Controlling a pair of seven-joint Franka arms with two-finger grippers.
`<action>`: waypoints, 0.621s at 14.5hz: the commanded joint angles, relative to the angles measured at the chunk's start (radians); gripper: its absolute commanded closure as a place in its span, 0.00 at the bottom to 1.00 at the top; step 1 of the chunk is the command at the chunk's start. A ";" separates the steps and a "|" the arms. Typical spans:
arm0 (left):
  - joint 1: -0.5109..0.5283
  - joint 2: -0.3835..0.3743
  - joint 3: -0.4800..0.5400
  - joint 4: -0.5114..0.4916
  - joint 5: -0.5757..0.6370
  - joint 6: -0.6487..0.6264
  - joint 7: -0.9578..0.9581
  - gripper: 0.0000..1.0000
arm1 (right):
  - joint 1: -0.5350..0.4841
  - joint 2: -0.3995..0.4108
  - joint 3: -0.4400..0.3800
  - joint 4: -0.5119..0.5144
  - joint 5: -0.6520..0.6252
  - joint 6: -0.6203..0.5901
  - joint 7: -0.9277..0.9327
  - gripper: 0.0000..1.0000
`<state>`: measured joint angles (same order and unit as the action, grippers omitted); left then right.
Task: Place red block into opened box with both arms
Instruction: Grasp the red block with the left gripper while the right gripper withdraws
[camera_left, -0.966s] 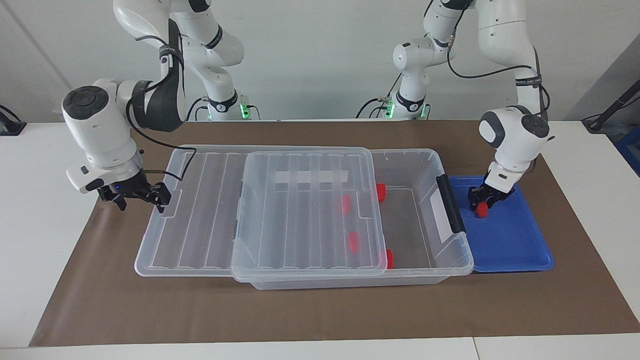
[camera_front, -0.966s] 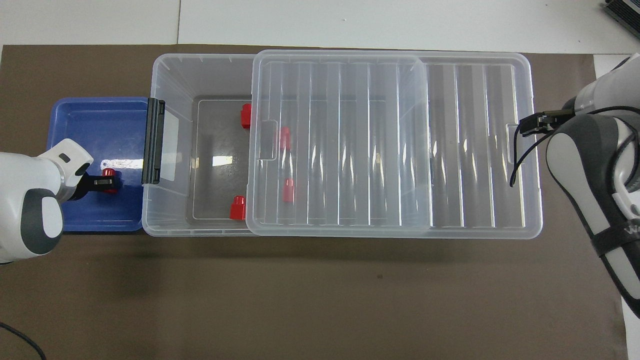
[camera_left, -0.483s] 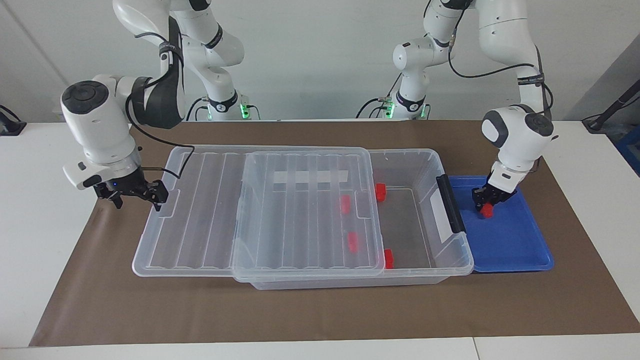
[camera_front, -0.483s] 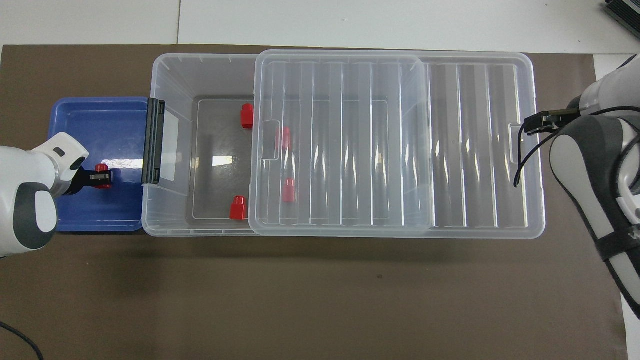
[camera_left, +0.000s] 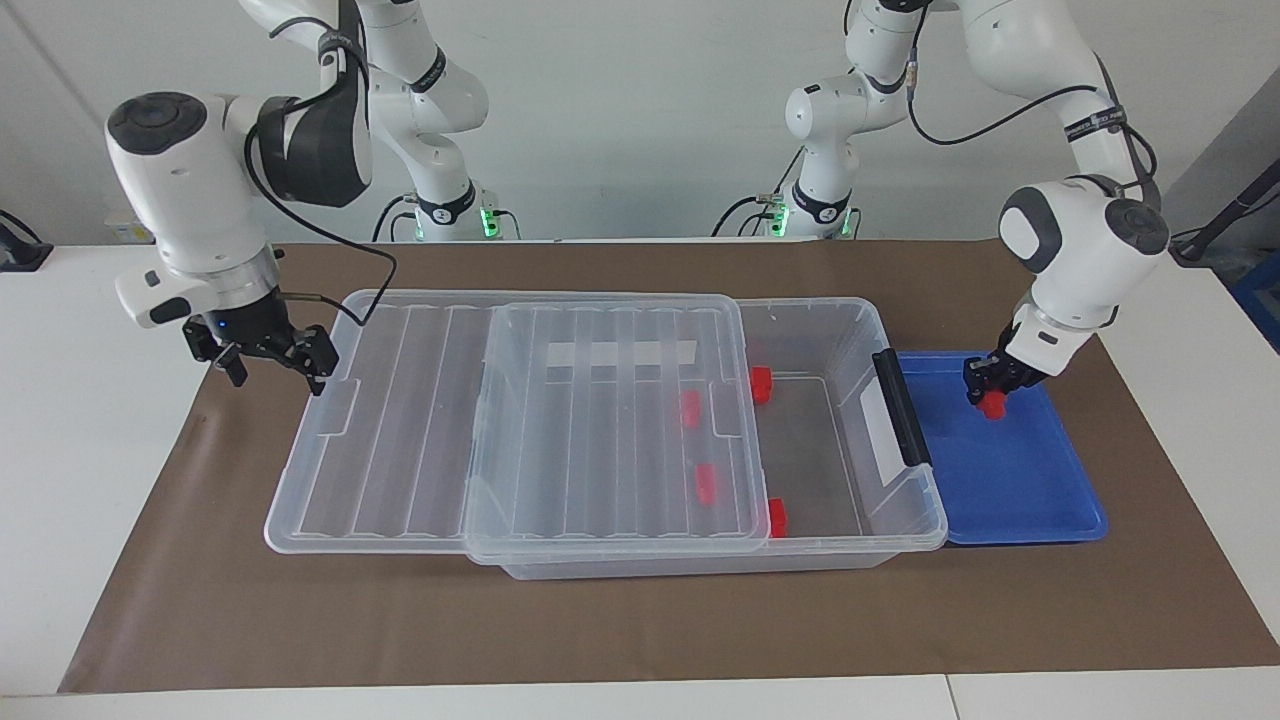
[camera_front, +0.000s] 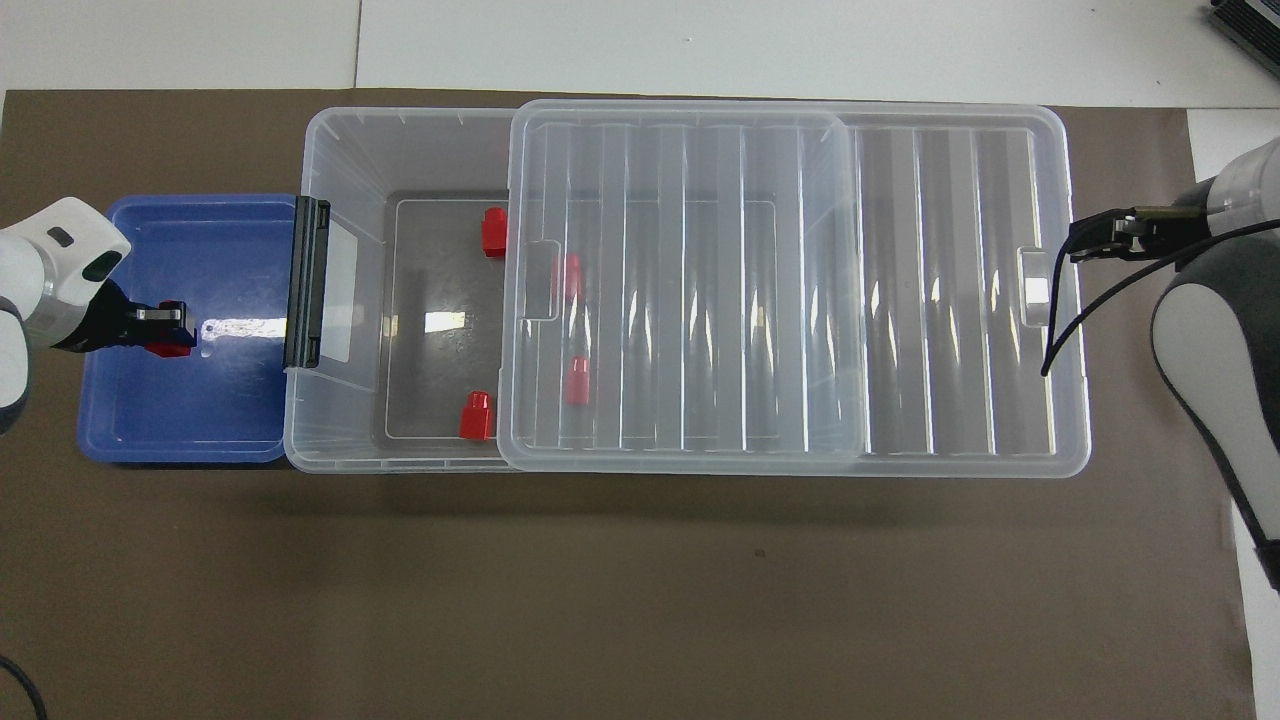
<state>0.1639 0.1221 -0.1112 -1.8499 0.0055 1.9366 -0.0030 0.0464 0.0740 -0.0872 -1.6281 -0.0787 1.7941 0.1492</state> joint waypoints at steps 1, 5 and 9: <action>-0.072 -0.004 0.005 0.087 -0.001 -0.128 -0.127 1.00 | -0.010 -0.072 0.004 0.013 0.027 -0.134 0.026 0.00; -0.185 -0.036 0.002 0.147 -0.007 -0.229 -0.338 1.00 | -0.013 -0.114 0.004 -0.019 0.048 -0.205 0.021 0.00; -0.309 -0.044 -0.002 0.146 -0.013 -0.182 -0.621 1.00 | -0.006 -0.117 0.006 -0.021 0.046 -0.228 0.010 0.00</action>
<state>-0.0933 0.0836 -0.1258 -1.7063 0.0036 1.7407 -0.5097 0.0460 -0.0299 -0.0870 -1.6324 -0.0466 1.5810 0.1574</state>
